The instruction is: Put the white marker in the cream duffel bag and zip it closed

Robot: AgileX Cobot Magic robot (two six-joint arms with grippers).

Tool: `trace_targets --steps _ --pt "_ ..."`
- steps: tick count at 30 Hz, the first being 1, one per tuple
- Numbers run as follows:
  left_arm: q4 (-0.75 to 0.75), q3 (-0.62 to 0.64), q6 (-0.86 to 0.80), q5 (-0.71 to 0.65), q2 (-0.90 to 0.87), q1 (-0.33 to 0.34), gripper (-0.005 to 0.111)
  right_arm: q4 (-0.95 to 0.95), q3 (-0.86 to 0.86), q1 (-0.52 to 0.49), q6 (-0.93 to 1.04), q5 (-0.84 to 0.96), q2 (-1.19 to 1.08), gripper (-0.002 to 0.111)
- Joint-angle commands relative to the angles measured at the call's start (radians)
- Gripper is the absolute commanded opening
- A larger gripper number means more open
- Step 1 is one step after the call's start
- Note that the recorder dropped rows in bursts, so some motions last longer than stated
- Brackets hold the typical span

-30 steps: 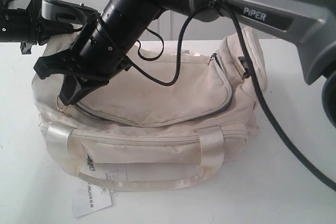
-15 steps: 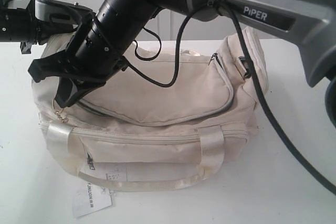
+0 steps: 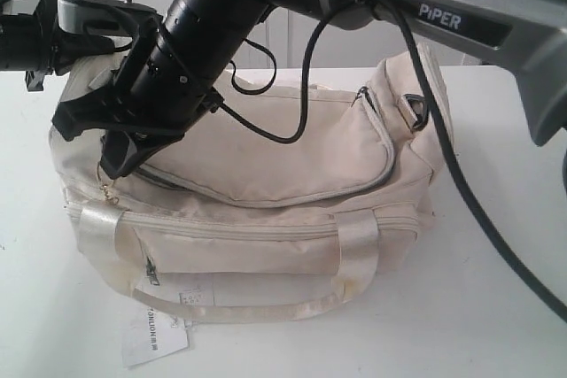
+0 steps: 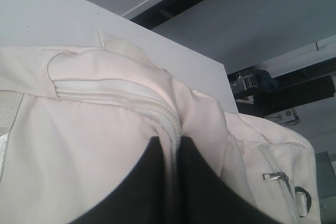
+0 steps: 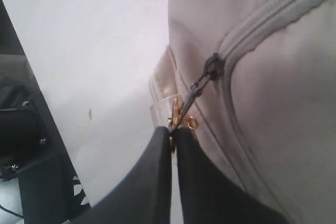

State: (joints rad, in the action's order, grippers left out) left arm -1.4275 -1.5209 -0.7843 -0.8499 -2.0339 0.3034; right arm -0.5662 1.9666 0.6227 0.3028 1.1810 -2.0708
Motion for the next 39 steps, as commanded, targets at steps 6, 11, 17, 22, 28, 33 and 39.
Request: trace_targets --steps 6,11,17,22,28,33,39 --pt "-0.066 -0.007 0.000 0.010 0.002 0.012 0.000 0.036 -0.072 0.017 -0.011 0.040 0.042 0.000" --pt "-0.060 -0.007 -0.020 0.006 0.002 0.012 0.000 0.053 -0.072 0.017 -0.011 0.040 0.057 0.000" --pt "0.026 -0.016 0.009 -0.133 0.011 0.067 0.066 0.094 -0.072 0.017 -0.019 0.040 0.055 0.000" --pt "0.292 -0.014 0.154 -0.209 0.142 0.151 0.072 0.094 -0.072 0.017 -0.011 0.040 0.055 0.000" --pt "0.383 0.170 0.162 -0.175 0.342 0.141 0.072 0.094 -0.072 0.017 0.008 0.040 0.055 0.000" --pt "0.392 0.343 0.157 -0.141 0.445 0.115 0.072 0.094 -0.072 0.017 0.021 0.037 0.055 0.000" --pt "0.386 0.517 0.127 -0.032 0.523 0.069 0.072 0.094 -0.072 0.017 0.035 0.020 0.055 0.000"
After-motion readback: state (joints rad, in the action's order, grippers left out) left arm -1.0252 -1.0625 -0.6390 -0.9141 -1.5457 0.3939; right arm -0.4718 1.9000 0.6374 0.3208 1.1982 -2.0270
